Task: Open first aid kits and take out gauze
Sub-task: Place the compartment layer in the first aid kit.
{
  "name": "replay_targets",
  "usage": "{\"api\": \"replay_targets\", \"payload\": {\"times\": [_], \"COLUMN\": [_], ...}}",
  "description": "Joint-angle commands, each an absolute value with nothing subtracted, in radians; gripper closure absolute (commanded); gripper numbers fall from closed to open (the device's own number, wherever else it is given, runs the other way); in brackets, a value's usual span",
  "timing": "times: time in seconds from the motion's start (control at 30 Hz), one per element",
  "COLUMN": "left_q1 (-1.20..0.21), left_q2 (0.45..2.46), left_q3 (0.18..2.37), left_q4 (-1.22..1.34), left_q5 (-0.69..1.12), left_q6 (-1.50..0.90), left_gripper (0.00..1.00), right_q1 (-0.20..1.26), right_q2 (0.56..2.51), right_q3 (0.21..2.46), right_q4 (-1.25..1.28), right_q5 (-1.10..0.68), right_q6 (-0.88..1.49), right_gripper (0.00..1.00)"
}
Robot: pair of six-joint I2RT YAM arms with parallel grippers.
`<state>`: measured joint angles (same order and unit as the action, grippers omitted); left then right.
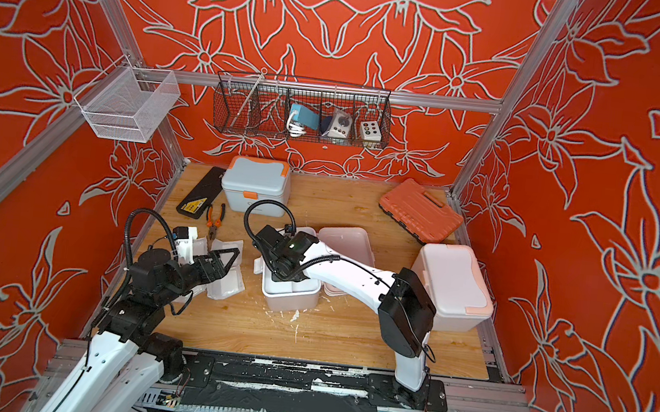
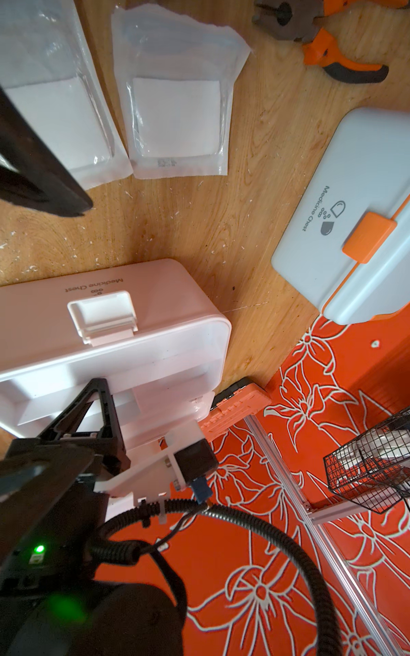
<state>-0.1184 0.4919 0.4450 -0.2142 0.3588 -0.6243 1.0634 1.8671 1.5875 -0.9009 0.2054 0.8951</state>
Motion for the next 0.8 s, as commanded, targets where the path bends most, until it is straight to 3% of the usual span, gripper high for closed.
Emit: {"api": "replay_targets", "payload": {"times": [0.0,0.33,0.63,0.77], "left_q1": [-0.118,-0.118,-0.118,-0.117], "left_q2": [0.498,0.543,0.582,0.583], "left_q3": [0.438,0.439,0.443,0.442], "left_q4": [-0.174,-0.150,-0.133,-0.132], "left_q5": [0.378,0.422,0.469,0.481], "left_q6": [-0.612,-0.613,-0.626,-0.634], "left_gripper": [0.03,0.03,0.03,0.03], "right_q1": [1.066,1.066,1.065,1.065], "right_q2": [1.913,1.848,1.822,1.806], "right_q3": [1.560,1.508,1.508,1.521], "right_q4": [-0.975,-1.098,-1.015,-1.008], "right_q5": [0.227,0.344,0.329,0.321], "right_q6": [0.947,1.047,1.003,0.970], "right_gripper": [1.00,1.00,1.00,0.69]}}
